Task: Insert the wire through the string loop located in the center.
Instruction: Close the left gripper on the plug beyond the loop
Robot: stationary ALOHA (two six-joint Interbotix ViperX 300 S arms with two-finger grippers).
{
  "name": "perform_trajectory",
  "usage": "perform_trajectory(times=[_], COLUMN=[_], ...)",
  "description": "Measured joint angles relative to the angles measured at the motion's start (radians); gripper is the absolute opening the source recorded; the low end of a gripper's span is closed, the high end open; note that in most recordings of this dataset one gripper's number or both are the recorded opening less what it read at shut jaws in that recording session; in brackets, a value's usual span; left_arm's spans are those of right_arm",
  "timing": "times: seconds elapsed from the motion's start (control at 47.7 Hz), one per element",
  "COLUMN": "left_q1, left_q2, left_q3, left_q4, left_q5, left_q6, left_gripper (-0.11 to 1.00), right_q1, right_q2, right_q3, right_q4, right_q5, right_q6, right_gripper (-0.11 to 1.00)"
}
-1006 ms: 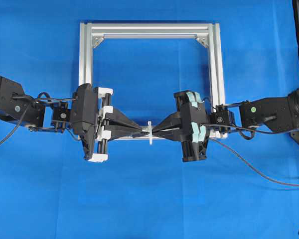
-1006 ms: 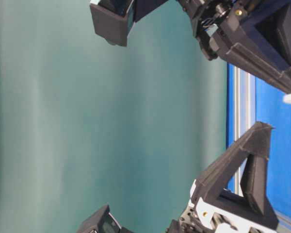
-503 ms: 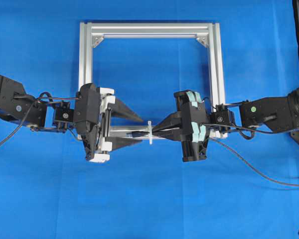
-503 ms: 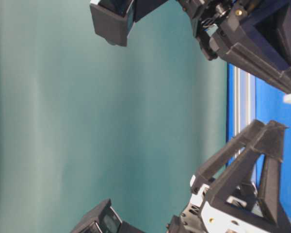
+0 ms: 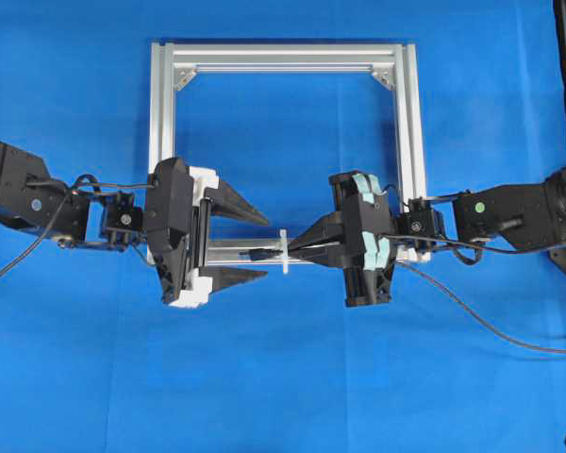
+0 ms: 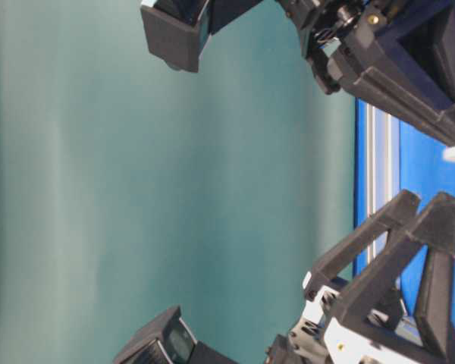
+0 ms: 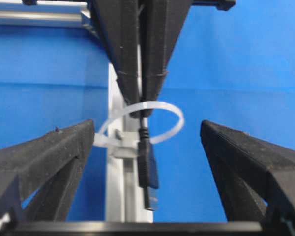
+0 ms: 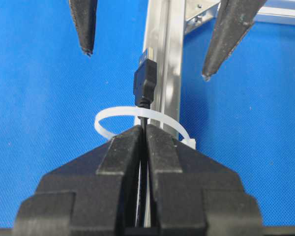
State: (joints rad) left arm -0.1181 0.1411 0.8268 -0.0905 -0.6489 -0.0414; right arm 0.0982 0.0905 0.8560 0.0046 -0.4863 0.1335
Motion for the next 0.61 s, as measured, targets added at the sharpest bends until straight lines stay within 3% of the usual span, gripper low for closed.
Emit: perform_trajectory(times=[0.189, 0.377, 0.608], left_q1=[0.012, 0.014, 0.012], left_q2=[0.052, 0.101, 0.103], left_q3=[0.0, 0.0, 0.002], left_q4=[-0.002, 0.0, 0.0], left_q5=[0.002, 0.002, 0.002], left_q6=[-0.009, -0.066, -0.071], left_gripper=[0.91, 0.91, 0.91], right_q1=[0.0, 0.0, -0.002], right_q2=[0.0, 0.0, 0.0], right_q3=[0.0, 0.0, 0.0], right_q4=[0.0, -0.002, 0.0], right_q5=[0.0, 0.0, 0.0], right_q6=[0.0, 0.0, 0.0], right_gripper=[-0.02, -0.02, -0.02])
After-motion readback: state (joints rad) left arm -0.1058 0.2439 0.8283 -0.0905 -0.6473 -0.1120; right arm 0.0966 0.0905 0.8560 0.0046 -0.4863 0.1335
